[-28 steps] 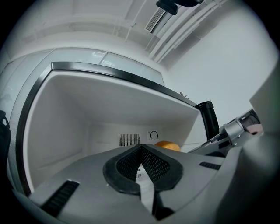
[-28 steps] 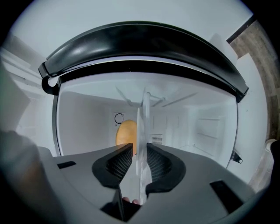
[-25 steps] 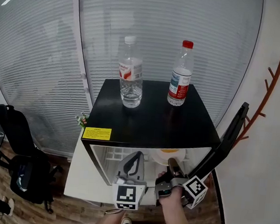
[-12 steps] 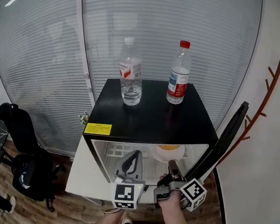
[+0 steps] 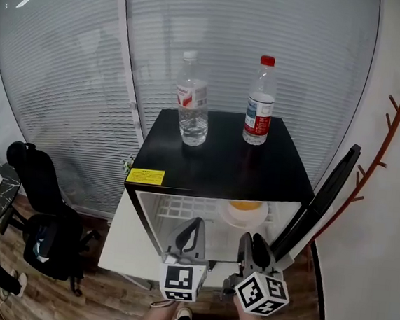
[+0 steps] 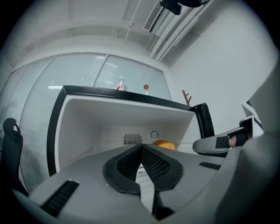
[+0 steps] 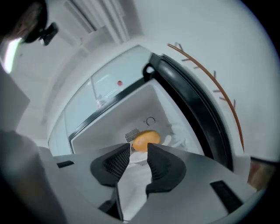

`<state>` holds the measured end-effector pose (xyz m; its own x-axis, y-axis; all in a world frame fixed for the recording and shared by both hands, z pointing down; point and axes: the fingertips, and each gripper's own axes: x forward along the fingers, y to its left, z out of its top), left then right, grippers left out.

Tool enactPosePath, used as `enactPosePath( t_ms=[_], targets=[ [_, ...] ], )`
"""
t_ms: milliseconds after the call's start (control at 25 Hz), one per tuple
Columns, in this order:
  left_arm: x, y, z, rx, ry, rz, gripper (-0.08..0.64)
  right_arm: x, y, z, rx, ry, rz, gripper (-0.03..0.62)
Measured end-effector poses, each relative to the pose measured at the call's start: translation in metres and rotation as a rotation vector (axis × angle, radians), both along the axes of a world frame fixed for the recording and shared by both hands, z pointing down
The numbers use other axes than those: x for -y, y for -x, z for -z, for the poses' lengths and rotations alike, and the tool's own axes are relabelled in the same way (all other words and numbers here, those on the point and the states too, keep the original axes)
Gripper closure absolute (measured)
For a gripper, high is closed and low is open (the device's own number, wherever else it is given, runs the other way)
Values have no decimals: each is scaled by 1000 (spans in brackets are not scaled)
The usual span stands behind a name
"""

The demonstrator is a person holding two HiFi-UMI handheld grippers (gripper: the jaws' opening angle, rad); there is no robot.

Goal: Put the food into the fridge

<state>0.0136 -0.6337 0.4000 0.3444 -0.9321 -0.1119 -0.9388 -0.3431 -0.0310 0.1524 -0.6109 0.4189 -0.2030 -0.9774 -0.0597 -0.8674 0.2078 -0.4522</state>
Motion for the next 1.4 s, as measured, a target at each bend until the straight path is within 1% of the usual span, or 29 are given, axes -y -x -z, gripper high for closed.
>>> enactPosePath(
  t_ms=[80,160,200,280,360,480,640,800,1000,1120,1320,1400],
  targets=[
    [-5,-3,2,16,-8,-4,534,-9,5,16,-198,-95,9,471],
    [-10,-2,3,38,-18,-3,534,-16,12,28,-358,-185,11,484],
    [-12,-1,3,42,-20,-3,534,-18,15,32,-410,-221,12,496],
    [-15,2,4,32,-23,-2,534,-18,20,36,-461,-253,21,523],
    [-18,4,6,13,-38,1,534,-16,22,35,-472,-245,33,553],
    [-20,10,1,24,-23,5,534,-12,26,34,-480,-239,46,561],
    [-19,15,-3,8,-24,17,534,-10,29,35,-504,-243,47,563],
    [-17,21,-8,17,-11,25,534,-8,33,33,-524,-241,53,563],
    [-13,26,-3,8,-26,36,534,-4,33,32,-527,-235,46,563],
    [-11,25,-5,15,-21,33,532,-2,31,32,-532,-229,39,563],
    [-9,21,-4,-2,-32,29,532,2,26,33,-528,-214,19,563],
    [-8,19,-5,3,-34,27,532,3,25,33,-530,-217,16,563]
  ],
)
